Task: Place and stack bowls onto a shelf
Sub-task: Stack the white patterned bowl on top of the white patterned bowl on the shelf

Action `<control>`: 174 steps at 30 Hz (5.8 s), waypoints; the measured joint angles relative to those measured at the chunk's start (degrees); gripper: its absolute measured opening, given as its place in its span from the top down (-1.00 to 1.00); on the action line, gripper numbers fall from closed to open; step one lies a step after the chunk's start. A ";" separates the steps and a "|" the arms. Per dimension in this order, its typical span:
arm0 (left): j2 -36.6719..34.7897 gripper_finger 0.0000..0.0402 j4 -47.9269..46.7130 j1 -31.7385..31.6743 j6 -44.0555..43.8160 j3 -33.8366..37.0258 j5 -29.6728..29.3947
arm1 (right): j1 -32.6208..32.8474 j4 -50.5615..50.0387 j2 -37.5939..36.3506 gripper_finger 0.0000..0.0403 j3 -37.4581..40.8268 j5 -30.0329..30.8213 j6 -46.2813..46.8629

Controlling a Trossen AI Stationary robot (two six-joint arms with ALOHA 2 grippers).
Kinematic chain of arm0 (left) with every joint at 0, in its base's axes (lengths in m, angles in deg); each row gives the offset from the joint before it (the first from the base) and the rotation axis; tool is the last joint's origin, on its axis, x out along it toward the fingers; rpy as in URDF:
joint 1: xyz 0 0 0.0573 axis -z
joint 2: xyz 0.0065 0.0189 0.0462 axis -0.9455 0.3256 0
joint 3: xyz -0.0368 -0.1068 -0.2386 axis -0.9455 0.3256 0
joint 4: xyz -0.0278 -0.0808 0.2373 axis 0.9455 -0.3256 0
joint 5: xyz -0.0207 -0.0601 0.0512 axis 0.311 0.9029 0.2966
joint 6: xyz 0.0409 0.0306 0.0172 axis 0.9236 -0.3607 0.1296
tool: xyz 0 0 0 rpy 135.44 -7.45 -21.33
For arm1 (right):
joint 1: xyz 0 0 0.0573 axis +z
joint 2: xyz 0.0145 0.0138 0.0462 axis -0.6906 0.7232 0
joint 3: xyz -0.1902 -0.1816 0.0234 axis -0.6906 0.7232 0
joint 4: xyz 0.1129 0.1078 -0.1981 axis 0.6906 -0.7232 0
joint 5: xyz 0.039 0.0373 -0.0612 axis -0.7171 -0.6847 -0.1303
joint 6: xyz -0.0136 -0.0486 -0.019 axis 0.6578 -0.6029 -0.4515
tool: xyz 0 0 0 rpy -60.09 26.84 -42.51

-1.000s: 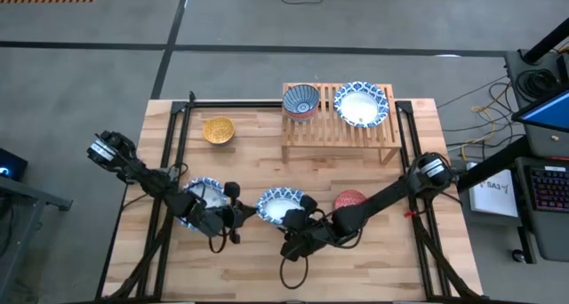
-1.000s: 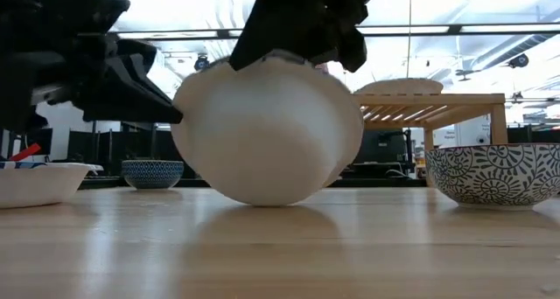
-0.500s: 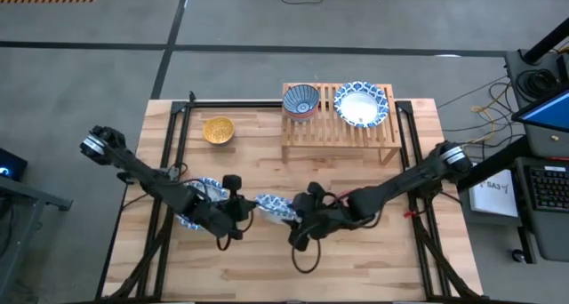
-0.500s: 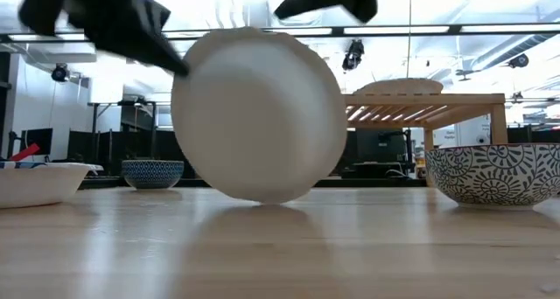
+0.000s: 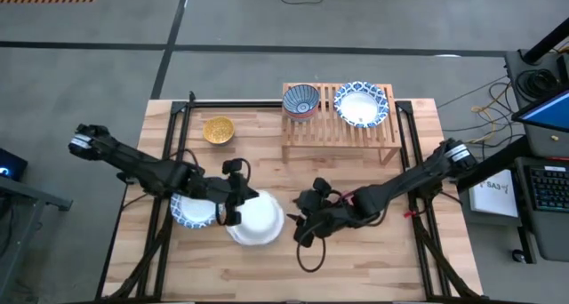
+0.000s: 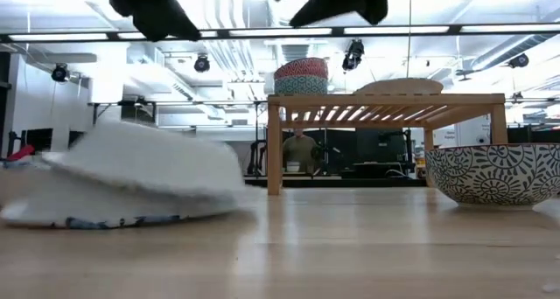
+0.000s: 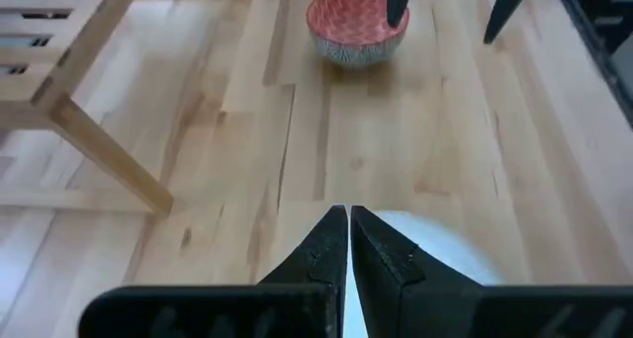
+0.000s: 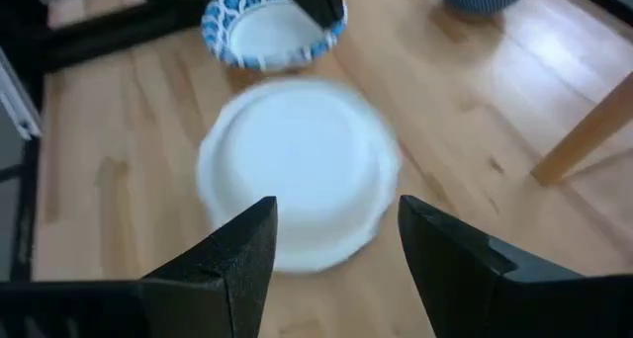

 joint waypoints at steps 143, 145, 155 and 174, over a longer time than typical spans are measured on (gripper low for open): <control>-4.89 0.14 6.29 1.66 33.93 -5.81 -17.91 | -15.52 -16.17 -7.14 0.96 -10.58 -5.57 -14.75; -5.02 0.00 5.36 1.66 35.79 -6.57 -22.12 | -18.16 -21.54 -9.30 0.96 -12.98 -6.57 -14.20; -6.15 -0.23 2.29 1.66 30.22 -6.67 -25.98 | -45.84 -45.14 -20.18 0.96 -26.56 -15.47 -11.48; -5.94 -0.18 1.83 1.66 24.07 -6.56 -25.92 | -75.71 -49.70 -16.84 0.69 -21.50 -27.58 -18.40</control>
